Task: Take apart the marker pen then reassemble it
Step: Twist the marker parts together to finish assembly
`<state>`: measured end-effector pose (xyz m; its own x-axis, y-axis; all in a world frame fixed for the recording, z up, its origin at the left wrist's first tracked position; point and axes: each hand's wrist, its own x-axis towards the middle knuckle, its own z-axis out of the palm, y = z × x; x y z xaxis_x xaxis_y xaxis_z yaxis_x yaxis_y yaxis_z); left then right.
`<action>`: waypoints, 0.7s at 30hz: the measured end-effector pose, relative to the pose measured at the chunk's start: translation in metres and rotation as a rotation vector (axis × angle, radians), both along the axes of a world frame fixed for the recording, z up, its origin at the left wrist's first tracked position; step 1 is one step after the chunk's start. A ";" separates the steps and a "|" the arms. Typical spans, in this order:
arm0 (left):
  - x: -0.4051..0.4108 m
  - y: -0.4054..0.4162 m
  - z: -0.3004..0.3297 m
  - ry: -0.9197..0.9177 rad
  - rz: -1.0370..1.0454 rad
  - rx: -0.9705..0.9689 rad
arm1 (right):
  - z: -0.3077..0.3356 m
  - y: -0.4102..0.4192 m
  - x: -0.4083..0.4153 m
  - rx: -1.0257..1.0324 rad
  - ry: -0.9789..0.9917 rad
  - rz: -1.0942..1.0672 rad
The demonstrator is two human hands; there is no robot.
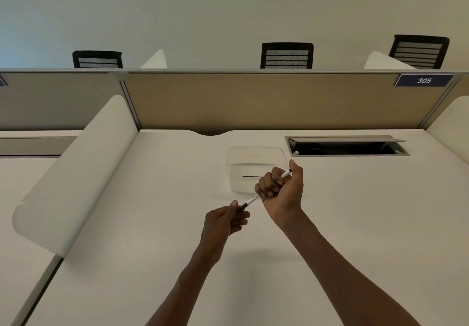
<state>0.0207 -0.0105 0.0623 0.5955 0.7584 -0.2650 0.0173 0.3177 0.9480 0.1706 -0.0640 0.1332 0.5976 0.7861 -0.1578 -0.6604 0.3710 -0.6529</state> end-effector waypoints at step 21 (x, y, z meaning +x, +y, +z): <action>-0.007 0.038 0.005 -0.237 0.298 -0.094 | -0.042 -0.051 0.023 -0.591 -1.058 0.390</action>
<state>0.0134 0.0276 0.0668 0.4061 0.8861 -0.2236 -0.3044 0.3618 0.8812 0.1940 -0.1154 0.0910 0.3916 0.9105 -0.1328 0.2824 -0.2563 -0.9244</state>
